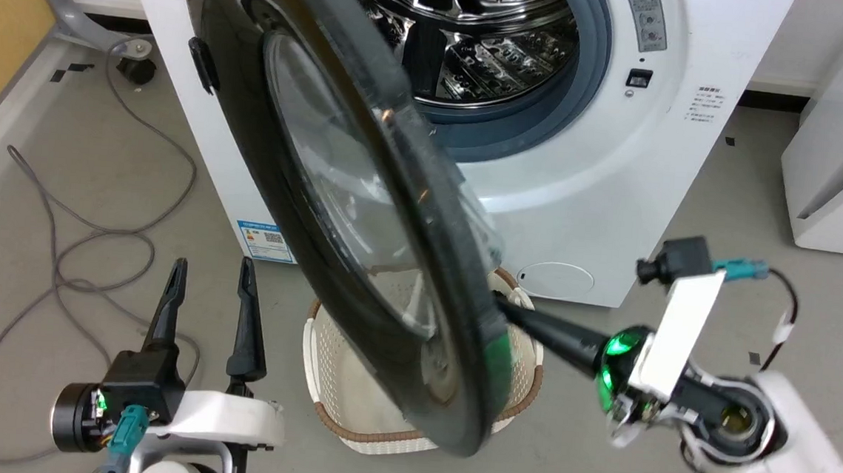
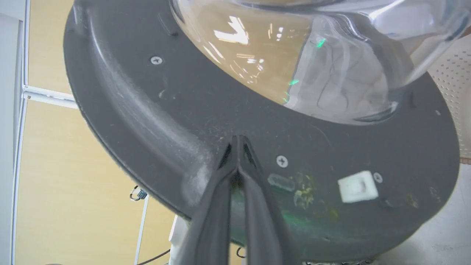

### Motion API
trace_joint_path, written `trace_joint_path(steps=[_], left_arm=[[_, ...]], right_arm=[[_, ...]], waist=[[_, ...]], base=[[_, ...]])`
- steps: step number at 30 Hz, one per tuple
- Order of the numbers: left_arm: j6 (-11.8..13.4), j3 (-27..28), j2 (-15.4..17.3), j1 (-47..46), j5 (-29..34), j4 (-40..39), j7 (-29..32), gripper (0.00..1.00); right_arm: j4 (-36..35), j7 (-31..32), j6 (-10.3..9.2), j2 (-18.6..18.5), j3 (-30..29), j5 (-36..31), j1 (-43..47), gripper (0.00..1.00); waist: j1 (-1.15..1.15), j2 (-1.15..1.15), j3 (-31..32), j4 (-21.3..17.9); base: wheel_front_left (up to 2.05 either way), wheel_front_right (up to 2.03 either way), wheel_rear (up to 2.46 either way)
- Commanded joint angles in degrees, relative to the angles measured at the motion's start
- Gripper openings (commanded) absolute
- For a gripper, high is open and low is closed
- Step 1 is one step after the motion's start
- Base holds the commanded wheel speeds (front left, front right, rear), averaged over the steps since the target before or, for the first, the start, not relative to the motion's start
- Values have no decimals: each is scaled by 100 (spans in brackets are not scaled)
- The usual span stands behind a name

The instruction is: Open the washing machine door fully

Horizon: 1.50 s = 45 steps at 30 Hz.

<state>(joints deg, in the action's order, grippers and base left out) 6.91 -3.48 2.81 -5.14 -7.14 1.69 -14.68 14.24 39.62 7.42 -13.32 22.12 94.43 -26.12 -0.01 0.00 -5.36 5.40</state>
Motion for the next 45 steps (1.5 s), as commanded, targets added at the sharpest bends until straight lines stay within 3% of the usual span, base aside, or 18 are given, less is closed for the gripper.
trace_joint_path(steps=[1, 14, 24, 28, 34, 41, 45], left_arm=[[-17, -16, 7, 78, 42, 19, -32, 100], [-32, -6, 7, 139, 100, 103, -32, 100], [-14, 18, 7, 238, 87, 181, -32, 100], [-10, 33, 7, 261, 85, 210, -32, 100], [-17, 137, 7, 317, 81, 223, -32, 100], [-32, 275, 7, 376, 97, 203, -32, 100], [-36, 364, 7, 460, 113, 176, -32, 100]], right_arm=[[-141, -37, 7, 101, 50, 39, 196, 0], [-563, 4, 7, 595, 536, -50, 698, 0], [-815, -67, 7, 625, 642, -200, 1059, 0], [-1120, -778, 7, 579, 272, -587, 1155, 0], [-1514, -2555, 7, 400, -253, -1726, 1139, 0], [-1564, -4683, 7, -314, -202, -3364, 1224, 0], [-1260, -5362, 7, -674, -368, -4622, 1326, 0]], waist=[[1, 0, 17, -5], [1, 0, 43, 3], [1, 0, 169, -44], [1, 0, 239, -95], [1, 0, 337, -215], [1, 0, 416, -296], [1, 0, 468, -361]], base=[[0, 0, 0], [0, 0, 0], [0, 0, 0], [0, 0, 0], [0, 0, 0], [0, 0, 0], [0, 0, 0]])
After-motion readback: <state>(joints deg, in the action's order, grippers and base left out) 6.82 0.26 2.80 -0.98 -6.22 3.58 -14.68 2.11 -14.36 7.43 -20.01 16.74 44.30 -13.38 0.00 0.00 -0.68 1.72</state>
